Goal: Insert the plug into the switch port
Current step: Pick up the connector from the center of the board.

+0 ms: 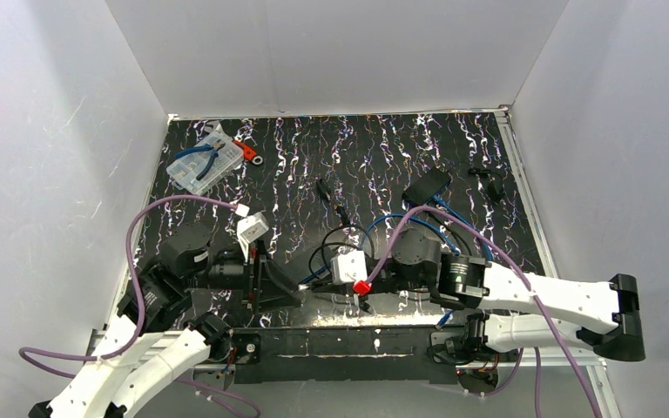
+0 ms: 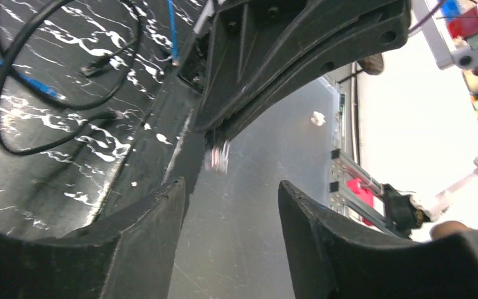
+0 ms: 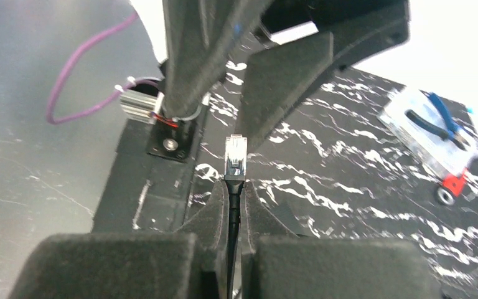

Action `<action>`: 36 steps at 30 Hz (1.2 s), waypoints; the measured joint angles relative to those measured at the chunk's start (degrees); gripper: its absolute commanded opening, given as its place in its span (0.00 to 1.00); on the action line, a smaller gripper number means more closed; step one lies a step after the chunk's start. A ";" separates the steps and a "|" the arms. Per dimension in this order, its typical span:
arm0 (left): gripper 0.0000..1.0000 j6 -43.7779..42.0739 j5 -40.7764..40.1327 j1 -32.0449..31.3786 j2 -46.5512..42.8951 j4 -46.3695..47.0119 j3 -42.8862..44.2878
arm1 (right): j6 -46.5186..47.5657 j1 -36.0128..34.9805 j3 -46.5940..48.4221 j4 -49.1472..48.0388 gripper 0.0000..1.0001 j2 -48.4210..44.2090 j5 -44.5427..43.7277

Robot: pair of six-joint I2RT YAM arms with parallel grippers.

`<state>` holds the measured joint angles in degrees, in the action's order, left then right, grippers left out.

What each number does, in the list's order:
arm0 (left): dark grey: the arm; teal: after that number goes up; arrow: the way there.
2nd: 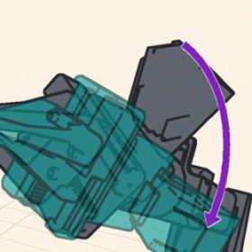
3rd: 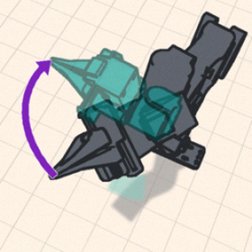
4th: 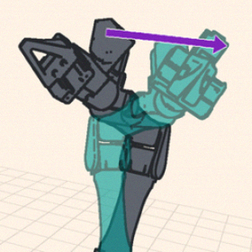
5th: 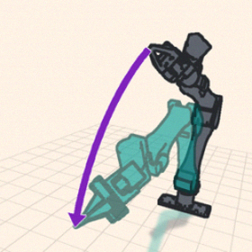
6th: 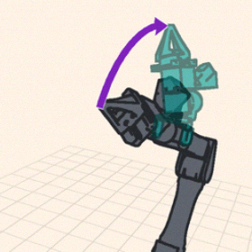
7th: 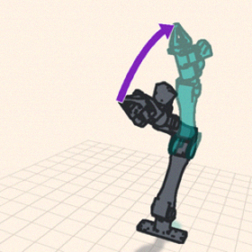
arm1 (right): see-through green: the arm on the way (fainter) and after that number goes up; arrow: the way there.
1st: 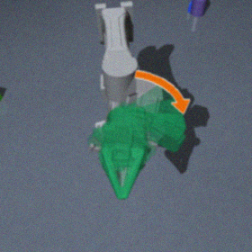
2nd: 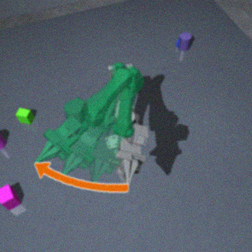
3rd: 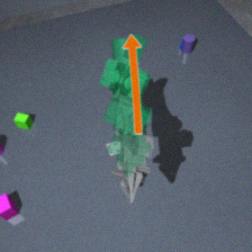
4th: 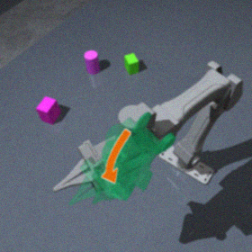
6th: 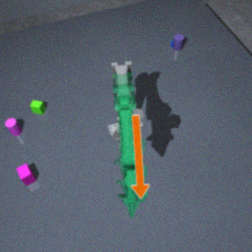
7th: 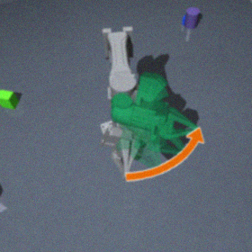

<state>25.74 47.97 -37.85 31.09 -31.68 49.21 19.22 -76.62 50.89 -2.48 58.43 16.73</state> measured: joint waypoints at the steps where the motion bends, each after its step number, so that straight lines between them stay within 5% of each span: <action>1: 0.68 0.00 -1.25 0.00 -0.31 -0.04 0.04 | 0.46 0.02 0.00 1.07 0.01 -0.70 -1.49; 5: 0.97 0.07 -7.17 0.00 -1.38 -0.13 0.07 | 2.75 0.33 -0.02 5.44 0.01 -5.57 -10.12; 13: 0.98 0.02 -16.94 0.00 -1.38 -0.04 0.13 | 10.29 3.34 4.66 11.30 0.01 -10.71 -39.04; 17: 0.98 0.37 -20.87 0.00 0.85 0.04 0.11 | 11.89 7.19 7.98 14.12 0.01 -11.04 -45.77; 23: 0.98 2.62 -28.87 0.00 4.50 0.35 -1.53 | 1.27 15.23 1.25 14.29 0.01 -6.49 -42.42; 29: 0.98 5.29 -35.54 0.00 8.35 0.61 -5.18 | -12.37 15.87 -9.68 13.70 0.01 5.60 -33.07; 36: 0.98 8.17 -43.34 0.00 9.07 3.32 -10.56 | -22.45 15.87 -12.37 10.97 0.01 6.40 -23.74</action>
<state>33.91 4.62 -37.85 40.16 -28.36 38.65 -3.22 -60.75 38.52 8.49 64.84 -7.01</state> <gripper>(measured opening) 0.981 0.057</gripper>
